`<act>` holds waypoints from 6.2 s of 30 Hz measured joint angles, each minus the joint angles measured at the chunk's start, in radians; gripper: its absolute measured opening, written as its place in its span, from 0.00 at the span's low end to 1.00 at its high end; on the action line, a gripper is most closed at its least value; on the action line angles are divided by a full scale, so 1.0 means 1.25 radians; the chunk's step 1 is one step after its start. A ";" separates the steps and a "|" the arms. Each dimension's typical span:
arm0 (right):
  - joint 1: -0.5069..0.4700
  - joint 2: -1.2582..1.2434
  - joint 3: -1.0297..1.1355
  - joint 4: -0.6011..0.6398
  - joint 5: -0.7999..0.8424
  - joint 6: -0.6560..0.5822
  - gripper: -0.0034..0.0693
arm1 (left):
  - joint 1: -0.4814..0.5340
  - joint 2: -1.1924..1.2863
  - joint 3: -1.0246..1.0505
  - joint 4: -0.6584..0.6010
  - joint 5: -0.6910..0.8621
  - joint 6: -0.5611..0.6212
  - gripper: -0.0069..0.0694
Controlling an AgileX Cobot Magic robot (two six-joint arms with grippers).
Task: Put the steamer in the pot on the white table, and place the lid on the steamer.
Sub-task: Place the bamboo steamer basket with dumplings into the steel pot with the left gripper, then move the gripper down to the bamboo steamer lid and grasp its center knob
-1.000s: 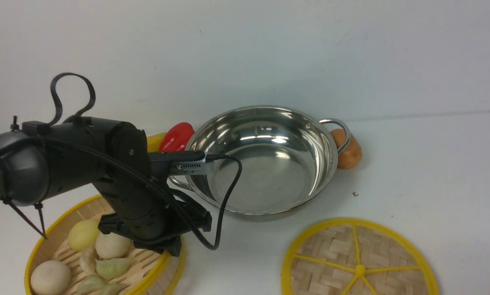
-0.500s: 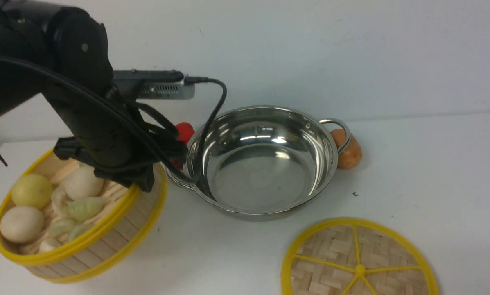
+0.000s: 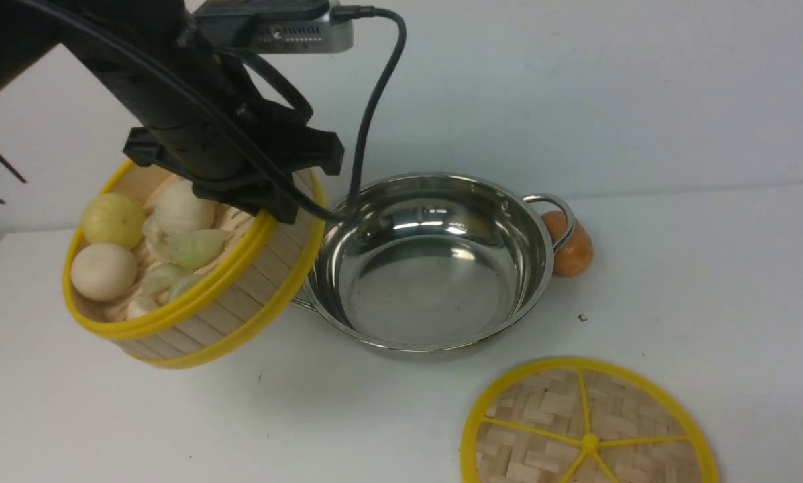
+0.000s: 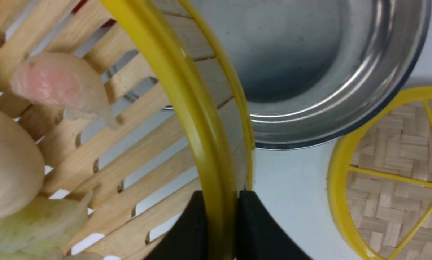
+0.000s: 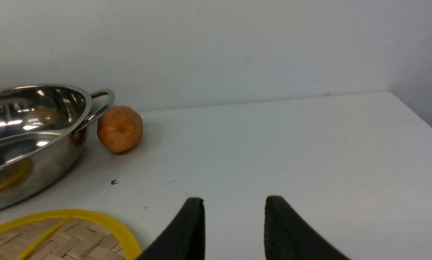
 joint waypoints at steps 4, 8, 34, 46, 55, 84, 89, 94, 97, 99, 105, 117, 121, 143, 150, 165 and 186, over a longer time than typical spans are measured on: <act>0.000 0.000 0.000 0.000 0.000 0.000 0.39 | -0.044 0.055 -0.040 -0.005 0.001 0.008 0.19; 0.000 0.000 0.000 0.000 0.000 0.000 0.39 | -0.086 0.106 -0.089 -0.010 0.001 0.008 0.19; 0.000 0.000 0.000 0.000 0.000 0.000 0.39 | -0.182 0.283 -0.308 0.028 0.002 0.108 0.19; 0.000 0.000 0.000 0.000 0.000 0.000 0.39 | -0.188 0.339 -0.349 0.045 0.003 0.108 0.19; 0.000 0.000 0.000 0.000 0.000 0.000 0.39 | -0.210 0.346 -0.353 0.066 0.003 0.108 0.19; 0.000 0.000 0.000 0.000 0.000 0.000 0.39 | -0.222 0.477 -0.409 0.101 0.000 0.126 0.19; 0.000 0.000 0.000 0.000 0.000 0.000 0.39 | -0.222 0.482 -0.409 0.103 0.000 0.135 0.19; 0.000 0.000 0.000 0.000 0.000 0.000 0.39 | -0.222 0.486 -0.409 0.100 -0.002 0.146 0.19; 0.000 0.000 0.000 0.000 0.000 0.000 0.39 | -0.222 0.491 -0.409 0.095 -0.011 0.168 0.24; 0.000 0.000 0.000 0.000 0.000 0.000 0.39 | -0.222 0.491 -0.409 0.090 -0.035 0.181 0.34; 0.000 0.000 0.000 0.000 0.000 0.000 0.39 | -0.223 0.486 -0.417 0.083 -0.054 0.189 0.72; 0.000 0.000 0.000 0.000 0.000 0.000 0.39 | -0.223 0.470 -0.417 0.140 -0.018 0.177 0.76; 0.000 0.000 0.000 0.000 0.000 0.000 0.39 | -0.223 0.411 -0.417 0.145 -0.017 0.177 0.64; 0.000 0.000 0.000 0.000 0.000 0.000 0.39 | -0.223 -0.060 -0.411 0.247 -0.014 0.107 0.06; 0.000 0.000 0.000 0.000 0.000 0.000 0.39 | -0.195 -0.239 -0.303 0.342 -0.014 0.019 0.06; 0.000 0.000 0.000 0.000 0.000 0.000 0.39 | 0.456 -0.742 0.713 -0.173 -0.492 0.324 0.09; 0.000 -0.002 0.000 0.000 -0.002 0.000 0.39 | 0.483 -1.345 1.308 -0.207 -0.708 0.439 0.15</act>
